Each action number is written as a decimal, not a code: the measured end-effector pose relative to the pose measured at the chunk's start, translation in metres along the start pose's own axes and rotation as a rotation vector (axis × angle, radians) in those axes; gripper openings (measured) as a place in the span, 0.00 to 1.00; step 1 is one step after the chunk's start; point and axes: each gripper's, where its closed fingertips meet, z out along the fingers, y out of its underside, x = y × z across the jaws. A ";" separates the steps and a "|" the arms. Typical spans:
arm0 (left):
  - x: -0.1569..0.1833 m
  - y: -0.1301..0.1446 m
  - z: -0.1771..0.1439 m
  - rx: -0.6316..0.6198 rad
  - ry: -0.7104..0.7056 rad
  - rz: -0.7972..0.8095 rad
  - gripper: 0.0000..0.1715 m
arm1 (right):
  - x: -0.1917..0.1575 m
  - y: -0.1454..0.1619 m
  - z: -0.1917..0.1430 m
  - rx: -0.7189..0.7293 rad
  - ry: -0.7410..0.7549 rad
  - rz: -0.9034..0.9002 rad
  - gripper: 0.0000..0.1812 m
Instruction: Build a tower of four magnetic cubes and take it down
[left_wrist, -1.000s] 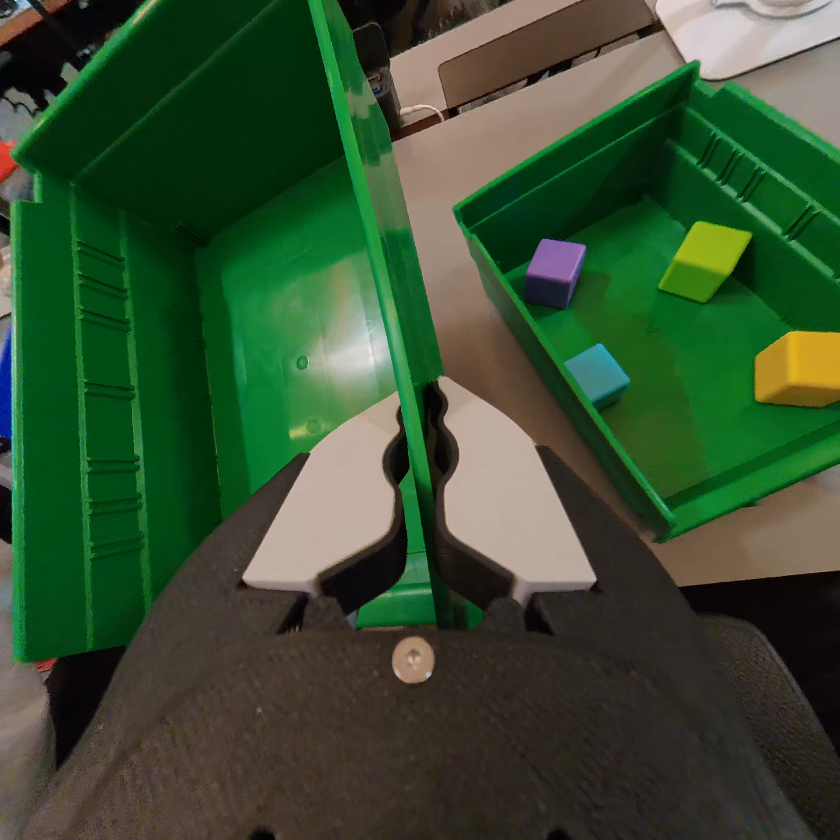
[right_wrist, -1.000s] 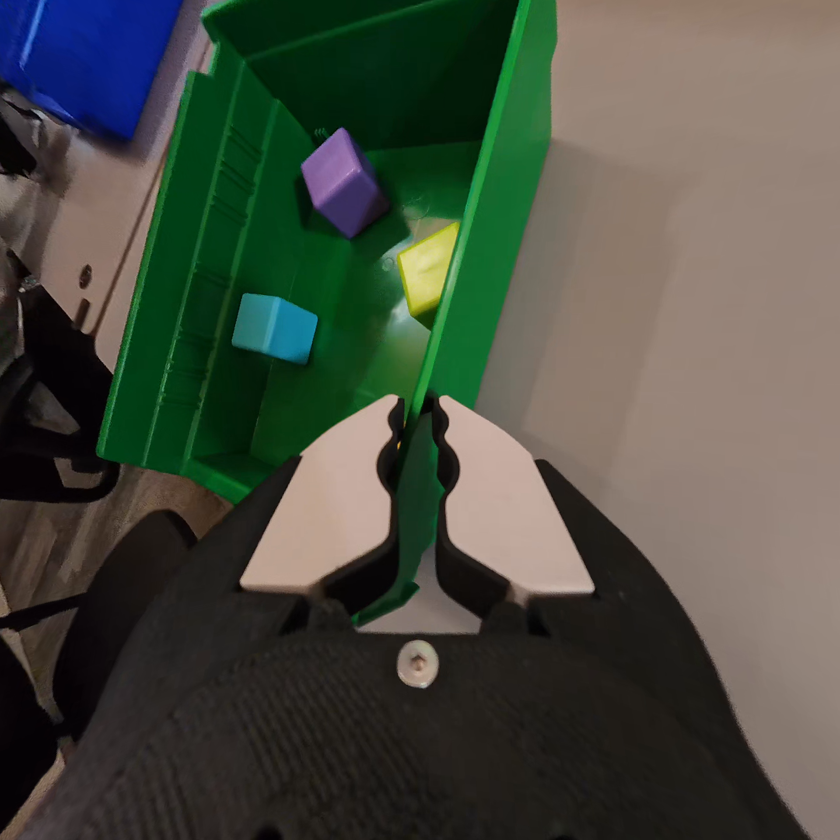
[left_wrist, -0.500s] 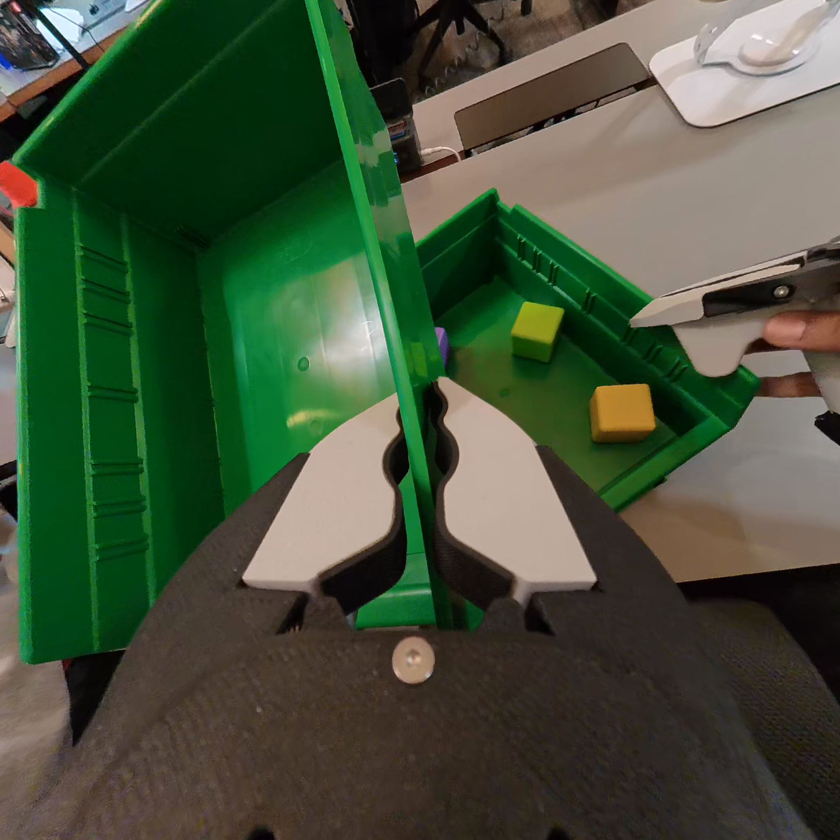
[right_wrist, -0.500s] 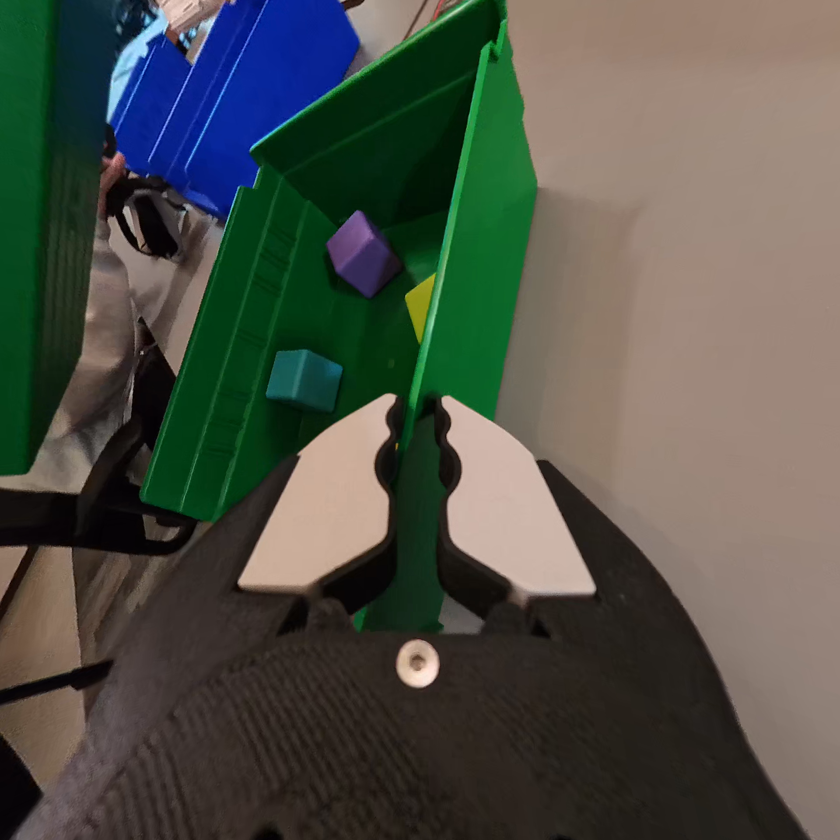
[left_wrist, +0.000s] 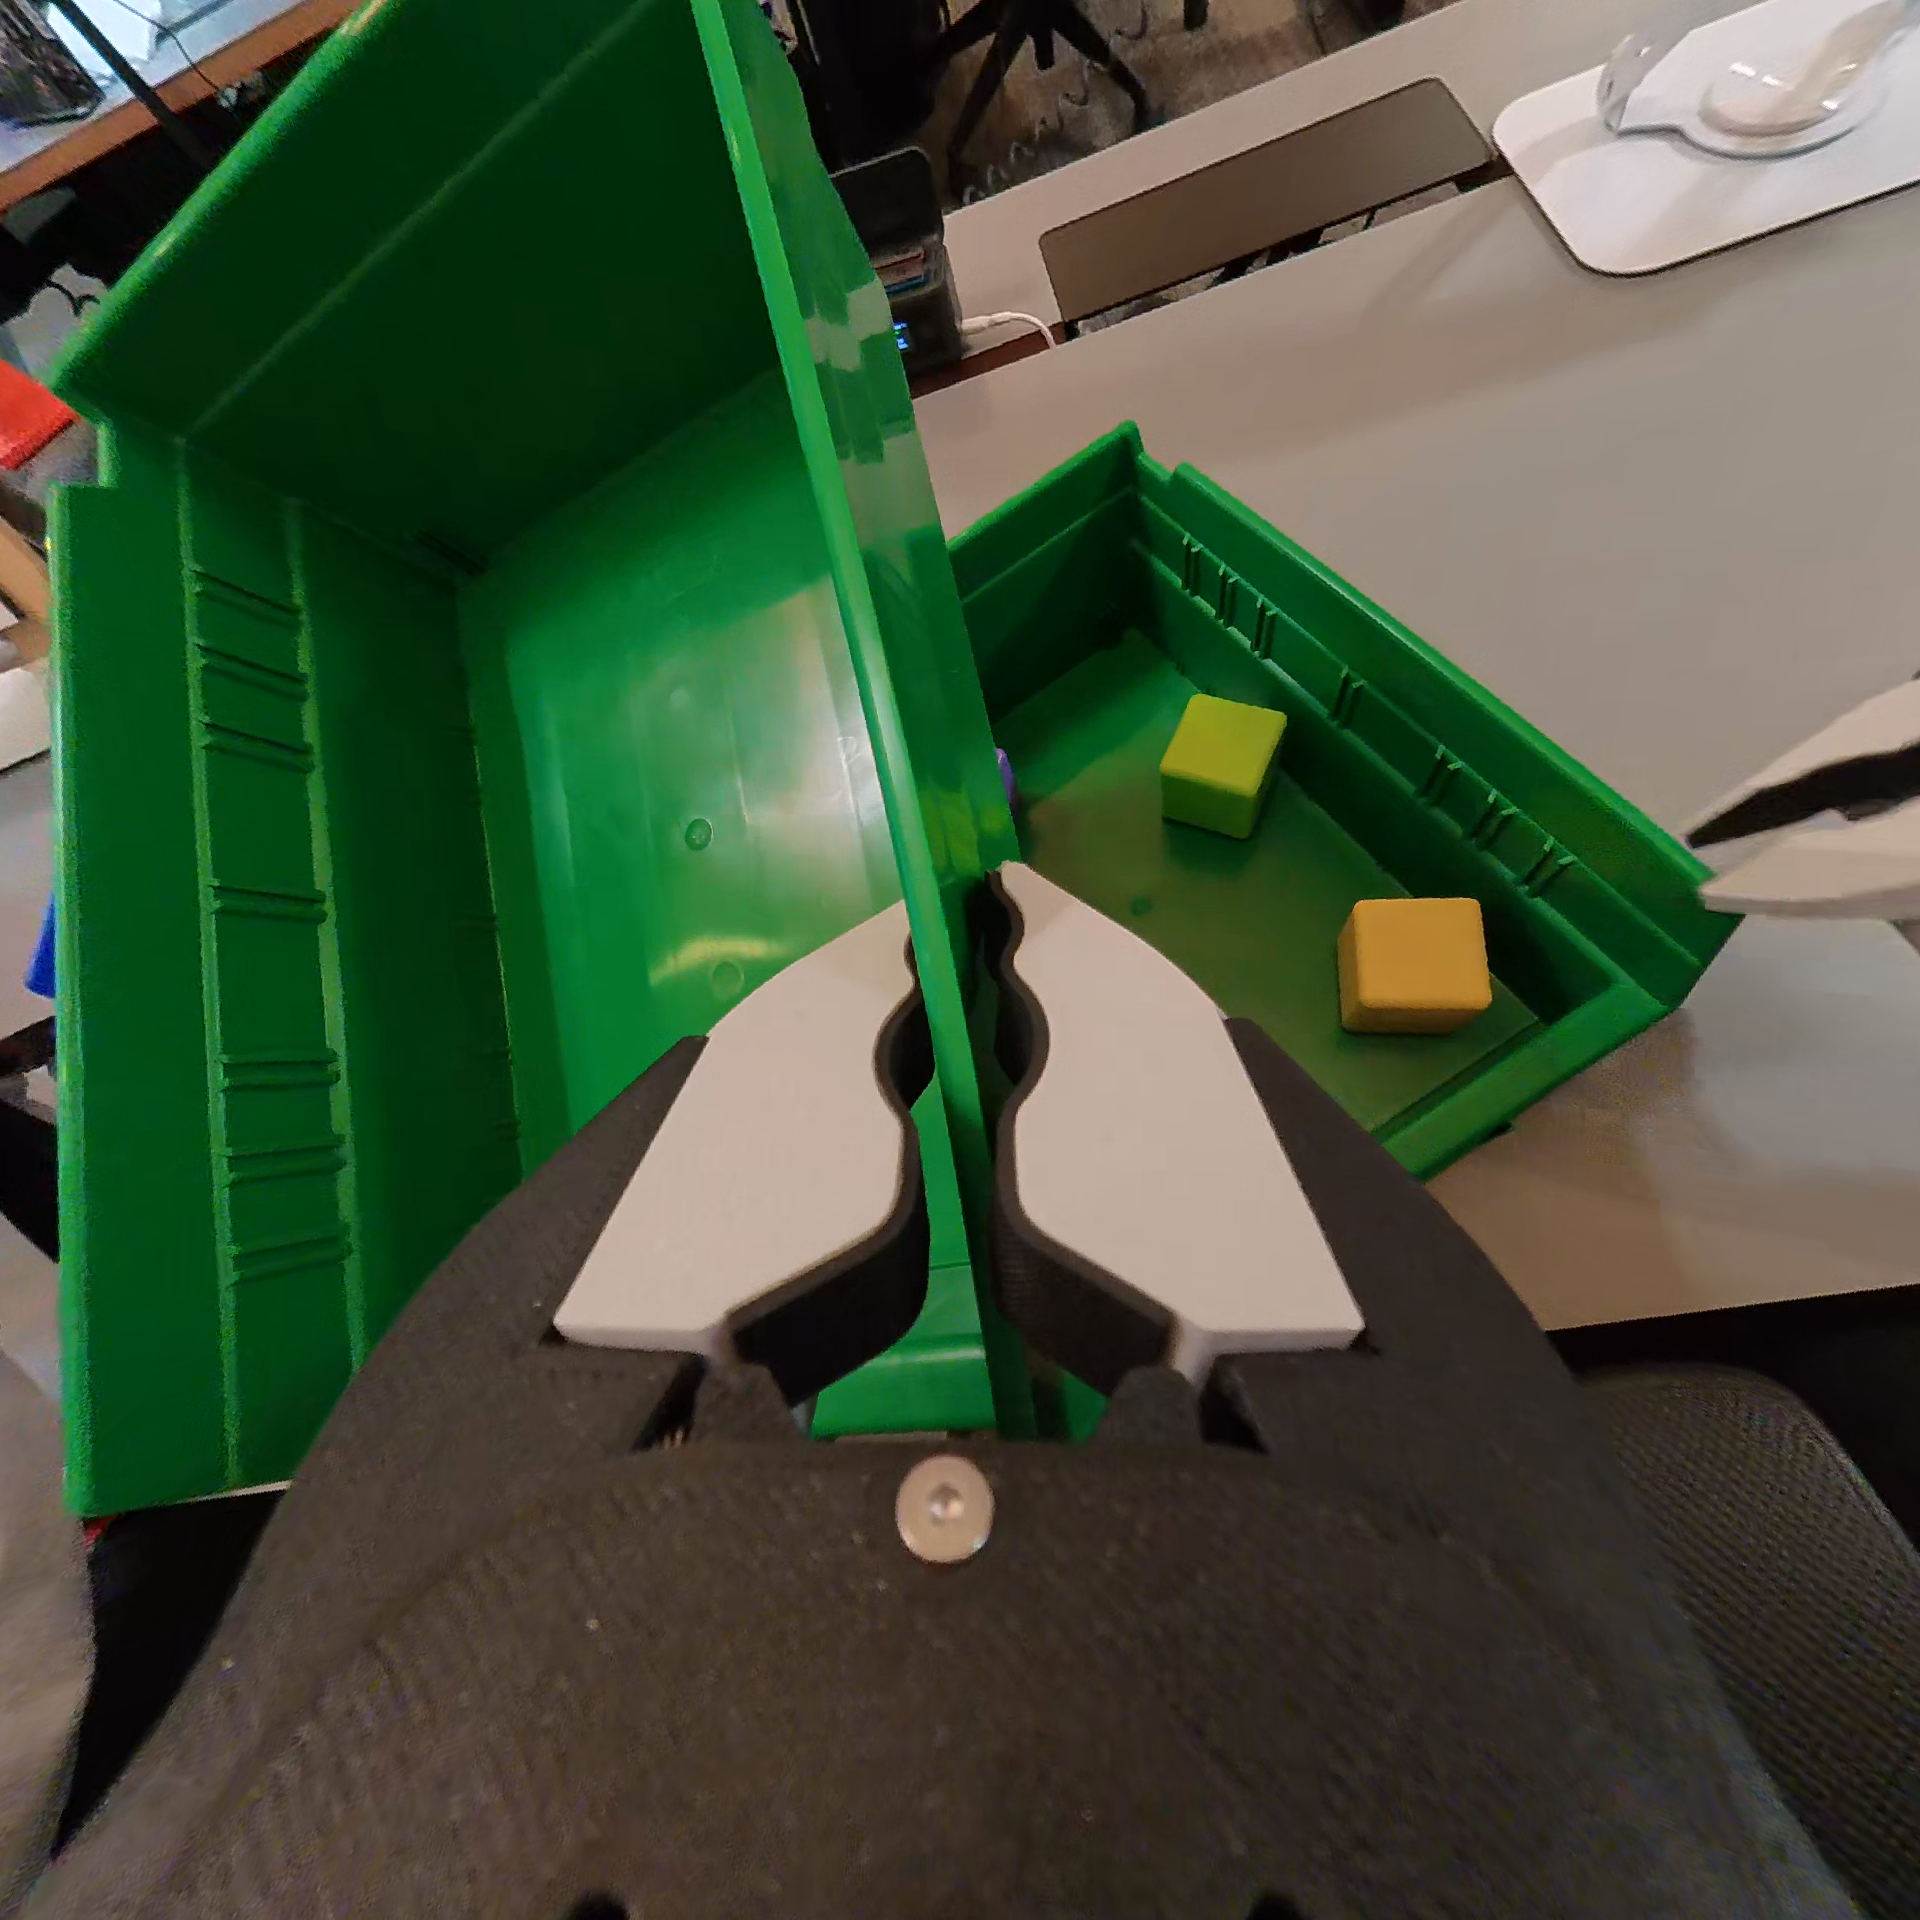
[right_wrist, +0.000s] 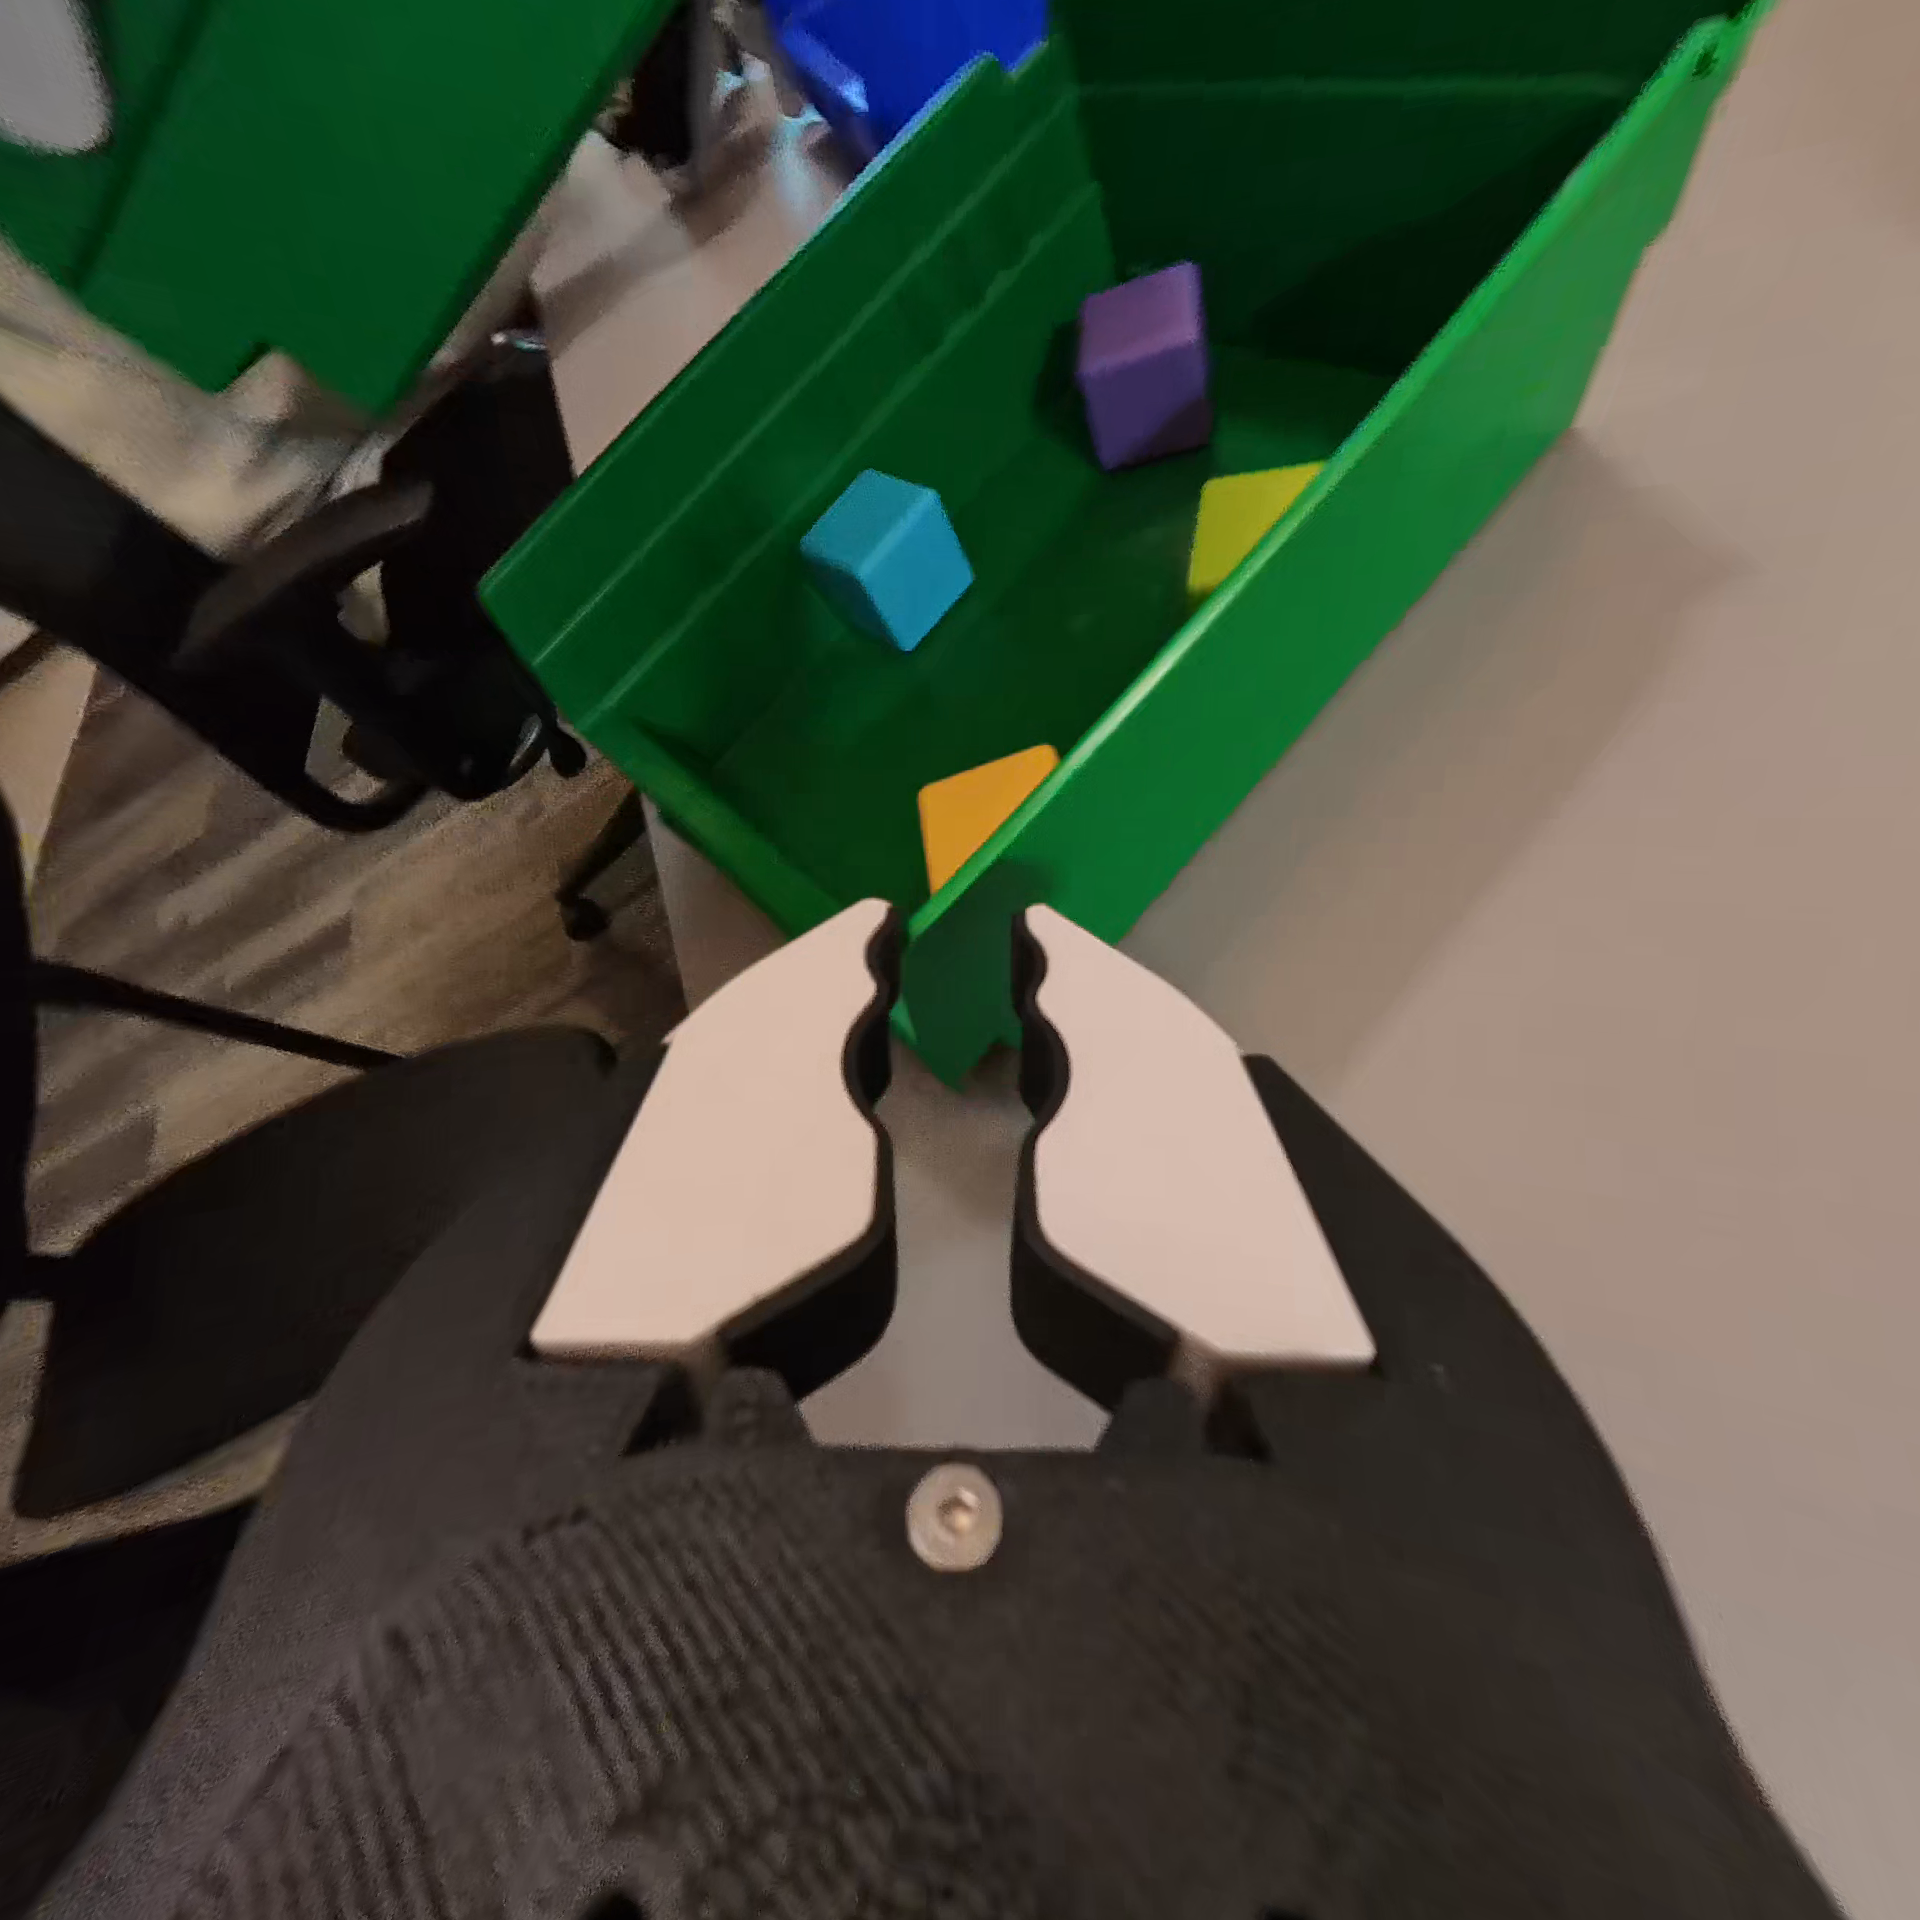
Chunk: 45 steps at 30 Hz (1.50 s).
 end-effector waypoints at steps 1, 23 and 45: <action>0.000 0.000 0.000 0.000 0.000 -0.002 0.06 | -0.004 0.004 -0.004 0.008 -0.013 -0.036 0.10; 0.055 -0.033 -0.006 0.047 0.068 0.103 0.05 | -0.040 0.008 0.014 0.040 -0.101 -0.018 0.02; 0.572 -0.125 0.058 0.049 0.770 0.625 0.06 | 0.131 0.182 -0.458 0.572 0.863 0.286 0.05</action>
